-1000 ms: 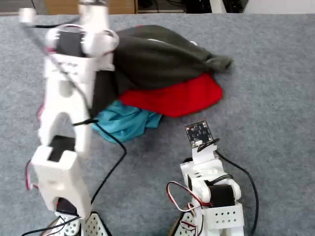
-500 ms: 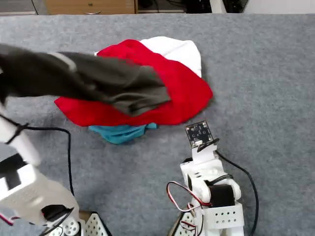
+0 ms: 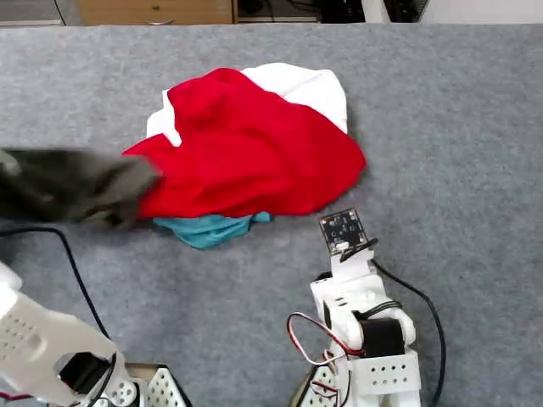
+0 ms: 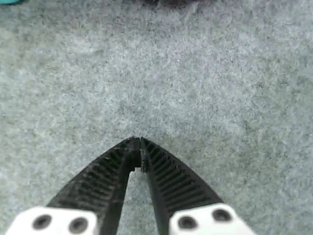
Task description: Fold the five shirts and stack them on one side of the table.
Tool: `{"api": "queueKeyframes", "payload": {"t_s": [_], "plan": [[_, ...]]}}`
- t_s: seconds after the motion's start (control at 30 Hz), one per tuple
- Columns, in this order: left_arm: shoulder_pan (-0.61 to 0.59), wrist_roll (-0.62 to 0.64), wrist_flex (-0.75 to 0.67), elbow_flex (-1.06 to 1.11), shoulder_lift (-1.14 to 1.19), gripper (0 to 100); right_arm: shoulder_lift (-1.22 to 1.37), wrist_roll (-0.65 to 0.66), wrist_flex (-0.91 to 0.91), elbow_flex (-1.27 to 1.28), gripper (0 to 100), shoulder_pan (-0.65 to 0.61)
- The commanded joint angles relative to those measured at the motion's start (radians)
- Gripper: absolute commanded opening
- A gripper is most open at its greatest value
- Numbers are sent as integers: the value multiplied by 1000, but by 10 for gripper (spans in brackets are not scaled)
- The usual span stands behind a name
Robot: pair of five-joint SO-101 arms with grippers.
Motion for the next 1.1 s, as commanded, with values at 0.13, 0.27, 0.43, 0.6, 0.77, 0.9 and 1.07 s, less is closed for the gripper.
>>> {"api": "queueKeyframes", "payload": {"t_s": [0.13, 0.27, 0.43, 0.6, 0.77, 0.9, 1.07], "plan": [[-124, -6, -103, -72, -13, 18, -94, -2, 5, 1, 5, -15], [-127, -3, -60, -180, -13, 18, -94, -2, 5, 1, 5, -15], [-9, -8, 58, -235, -5, 18, -93, -2, 5, 1, 5, -15], [120, -46, 109, -186, -2, 25, -93, -2, 5, 1, 5, -15], [153, -149, 107, -91, -4, 160, -93, -2, 5, 1, 5, -15], [150, -157, 106, -86, -4, 218, -93, -2, 5, 1, 5, -15], [160, -158, 106, -89, -13, 218, -93, -2, 5, 1, 5, -15]]}}
